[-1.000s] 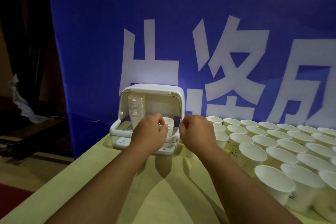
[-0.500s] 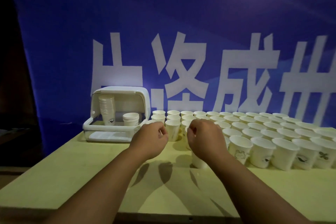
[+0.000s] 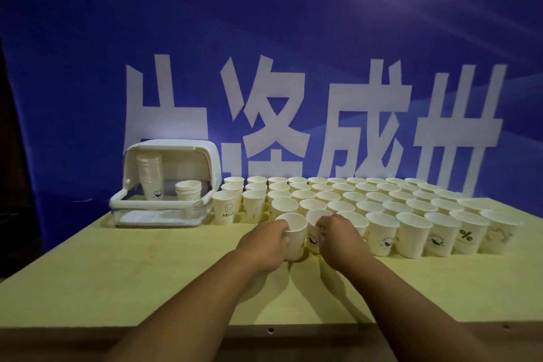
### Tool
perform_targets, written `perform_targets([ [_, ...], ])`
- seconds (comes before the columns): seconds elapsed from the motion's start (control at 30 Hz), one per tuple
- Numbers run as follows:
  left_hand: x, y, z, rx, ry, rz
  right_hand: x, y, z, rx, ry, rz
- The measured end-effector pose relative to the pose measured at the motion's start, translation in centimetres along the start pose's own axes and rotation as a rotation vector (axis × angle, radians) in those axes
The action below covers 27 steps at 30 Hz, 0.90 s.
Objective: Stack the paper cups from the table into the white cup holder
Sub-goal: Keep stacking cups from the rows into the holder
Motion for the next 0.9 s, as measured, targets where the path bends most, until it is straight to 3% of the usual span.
perform_targets([
  [0.37,4.1,0.3,7.3,-0.289,-0.063,0.024,5.8,-1.3,2.2,-0.232,-0.169,0.127],
  [0.9,19.5,-5.2,17.0,-0.577,-0.073,0.179,17.7,-8.1,-4.6,-0.257,-0.436,0.182],
])
Point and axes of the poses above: each hand's wrist, its own y-axis away from the middle knuckle, its own z-axis out of the back of the hand, x = y × z, the point moved 9 cm from there along -y, towards the middle knuckle, and after that the axes turned 10 degrees about -x, right-handed, at the moved point
